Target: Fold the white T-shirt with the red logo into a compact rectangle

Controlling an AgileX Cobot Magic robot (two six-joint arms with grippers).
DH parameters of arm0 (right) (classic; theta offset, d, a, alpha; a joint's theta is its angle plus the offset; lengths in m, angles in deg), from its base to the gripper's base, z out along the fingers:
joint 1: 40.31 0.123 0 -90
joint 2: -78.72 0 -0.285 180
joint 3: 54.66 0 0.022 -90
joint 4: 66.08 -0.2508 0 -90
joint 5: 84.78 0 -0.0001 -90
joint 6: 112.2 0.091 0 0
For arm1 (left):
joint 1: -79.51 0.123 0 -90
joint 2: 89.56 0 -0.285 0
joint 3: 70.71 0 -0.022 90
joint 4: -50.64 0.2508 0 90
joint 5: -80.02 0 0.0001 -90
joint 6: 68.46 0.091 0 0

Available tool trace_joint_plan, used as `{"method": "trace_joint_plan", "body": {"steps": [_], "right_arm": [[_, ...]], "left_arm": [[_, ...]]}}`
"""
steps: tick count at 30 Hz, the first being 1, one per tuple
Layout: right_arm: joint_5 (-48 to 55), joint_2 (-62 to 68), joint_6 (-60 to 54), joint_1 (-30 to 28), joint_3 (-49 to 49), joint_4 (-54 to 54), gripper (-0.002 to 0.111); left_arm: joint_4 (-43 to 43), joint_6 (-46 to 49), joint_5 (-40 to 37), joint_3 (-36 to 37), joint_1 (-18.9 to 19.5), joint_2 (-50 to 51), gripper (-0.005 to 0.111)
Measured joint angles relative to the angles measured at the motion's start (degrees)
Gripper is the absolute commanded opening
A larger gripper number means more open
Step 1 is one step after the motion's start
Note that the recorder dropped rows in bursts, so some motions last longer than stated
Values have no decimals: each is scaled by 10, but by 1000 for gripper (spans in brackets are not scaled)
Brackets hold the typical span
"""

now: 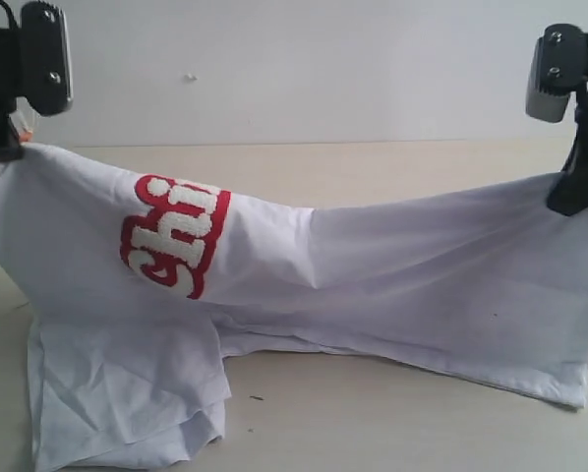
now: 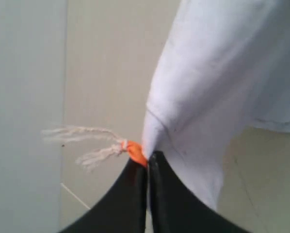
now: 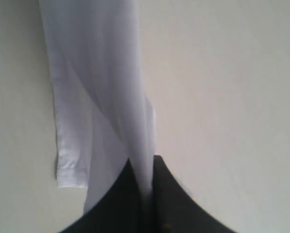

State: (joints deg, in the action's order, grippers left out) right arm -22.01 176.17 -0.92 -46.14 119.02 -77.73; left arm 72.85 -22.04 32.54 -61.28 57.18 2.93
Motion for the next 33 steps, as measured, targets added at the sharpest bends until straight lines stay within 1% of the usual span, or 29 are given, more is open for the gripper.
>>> {"method": "trace_joint_plan", "body": {"steps": [4,8,13,19,25,28,31,33], "right_arm": [[-45,54,-2,0,0,15,0],[-97,103,-3,0,0,40,0],[-174,158,-2,0,0,43,0],[-264,210,21,0,0,37,0],[-342,237,37,1,0,39,1],[-383,248,59,1,0,40,6],[-400,257,70,1,6,41,14],[-405,262,73,1,13,41,22]], "left_arm": [[-4,0,41,0,27,66,0],[-4,0,86,0,63,123,0],[-9,0,141,0,107,183,0],[-14,0,223,0,130,243,0],[-15,-6,322,0,137,291,0],[-14,-21,380,0,142,303,0],[-15,-49,445,0,146,308,0],[-17,-64,475,0,148,313,0]]}}
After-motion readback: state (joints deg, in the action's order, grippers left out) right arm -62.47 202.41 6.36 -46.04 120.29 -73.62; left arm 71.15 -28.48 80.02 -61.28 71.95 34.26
